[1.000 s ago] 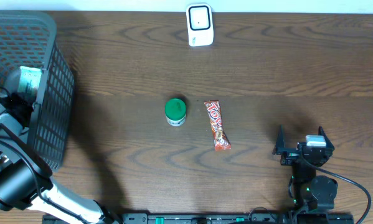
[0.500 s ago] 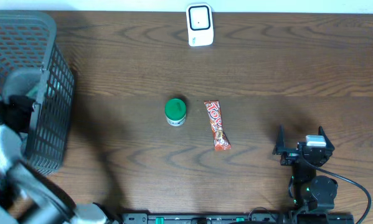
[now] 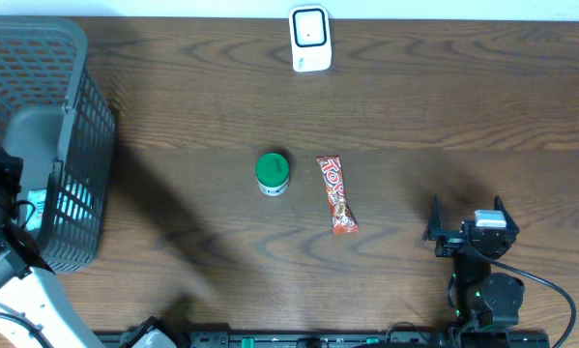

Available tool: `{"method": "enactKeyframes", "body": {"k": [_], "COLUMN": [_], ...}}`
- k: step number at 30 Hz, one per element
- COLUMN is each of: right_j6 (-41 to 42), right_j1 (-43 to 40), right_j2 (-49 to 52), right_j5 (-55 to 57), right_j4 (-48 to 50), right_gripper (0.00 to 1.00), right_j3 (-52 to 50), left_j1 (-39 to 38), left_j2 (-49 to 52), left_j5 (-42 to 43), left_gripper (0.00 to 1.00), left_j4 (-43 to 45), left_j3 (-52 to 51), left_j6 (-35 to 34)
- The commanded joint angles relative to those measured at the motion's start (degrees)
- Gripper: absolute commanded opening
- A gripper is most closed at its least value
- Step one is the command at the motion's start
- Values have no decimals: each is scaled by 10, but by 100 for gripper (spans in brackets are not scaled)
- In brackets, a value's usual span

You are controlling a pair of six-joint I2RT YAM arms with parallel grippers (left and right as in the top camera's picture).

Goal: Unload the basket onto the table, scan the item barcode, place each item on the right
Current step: 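Reach the left gripper into the basket and grasp the mint-green wipes pack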

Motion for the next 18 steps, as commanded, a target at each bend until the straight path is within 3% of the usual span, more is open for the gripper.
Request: {"method": "enactKeyframes", "body": {"k": [1, 2, 4, 18], "right_j6": [-5, -5, -5, -5], "right_j1": [6, 6, 6, 6], "right_j2": [-5, -5, -5, -5], "right_j5": [5, 5, 5, 5], "right_j4": [-2, -2, -2, -2], "right_gripper": [99, 99, 99, 99], "right_j3": [-1, -1, -1, -1], "left_j1": [1, 1, 1, 1], "left_j2": [7, 10, 20, 162], "left_j5": [-34, -50, -83, -125], "left_gripper": [58, 87, 98, 98], "left_j4": [-22, -33, -55, -56], "left_j3": [3, 3, 3, 4], "left_j6": [-2, -14, -33, -107]}}
